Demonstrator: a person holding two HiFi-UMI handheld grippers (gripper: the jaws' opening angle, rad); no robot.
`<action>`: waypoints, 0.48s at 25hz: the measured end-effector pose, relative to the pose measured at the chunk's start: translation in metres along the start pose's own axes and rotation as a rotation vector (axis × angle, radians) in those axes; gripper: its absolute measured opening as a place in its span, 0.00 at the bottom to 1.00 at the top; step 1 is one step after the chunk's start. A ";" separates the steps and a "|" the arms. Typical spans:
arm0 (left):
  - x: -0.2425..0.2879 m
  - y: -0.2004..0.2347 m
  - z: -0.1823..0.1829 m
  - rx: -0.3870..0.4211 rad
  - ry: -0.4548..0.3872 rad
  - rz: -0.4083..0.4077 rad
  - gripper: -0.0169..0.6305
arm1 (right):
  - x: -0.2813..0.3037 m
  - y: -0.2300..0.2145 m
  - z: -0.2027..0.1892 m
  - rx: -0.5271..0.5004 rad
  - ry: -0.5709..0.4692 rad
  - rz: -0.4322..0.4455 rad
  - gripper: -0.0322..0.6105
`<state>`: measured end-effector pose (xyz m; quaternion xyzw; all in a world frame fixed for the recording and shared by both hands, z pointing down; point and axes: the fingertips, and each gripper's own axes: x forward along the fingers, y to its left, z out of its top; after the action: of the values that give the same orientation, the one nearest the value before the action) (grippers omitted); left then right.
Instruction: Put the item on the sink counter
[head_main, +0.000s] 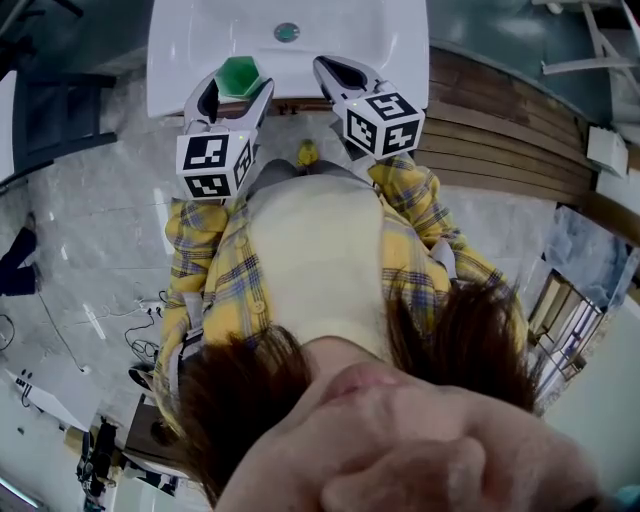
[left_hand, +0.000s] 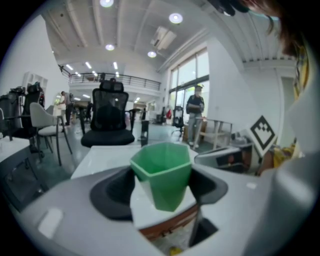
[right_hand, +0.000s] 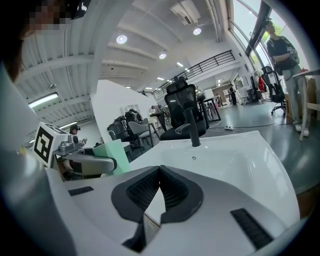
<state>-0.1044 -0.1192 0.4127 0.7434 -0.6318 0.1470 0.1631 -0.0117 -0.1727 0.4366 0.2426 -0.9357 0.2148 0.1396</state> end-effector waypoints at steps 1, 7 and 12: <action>0.003 0.002 0.001 0.004 0.001 0.000 0.54 | 0.002 -0.002 0.000 0.002 0.000 -0.001 0.07; 0.020 0.014 0.008 0.025 0.014 -0.001 0.54 | 0.011 -0.011 0.002 0.012 0.005 -0.010 0.07; 0.039 0.033 0.017 0.029 0.007 -0.019 0.54 | 0.025 -0.018 0.009 0.017 -0.001 -0.035 0.07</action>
<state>-0.1307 -0.1663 0.4160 0.7510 -0.6220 0.1574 0.1559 -0.0253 -0.2008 0.4440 0.2602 -0.9295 0.2201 0.1409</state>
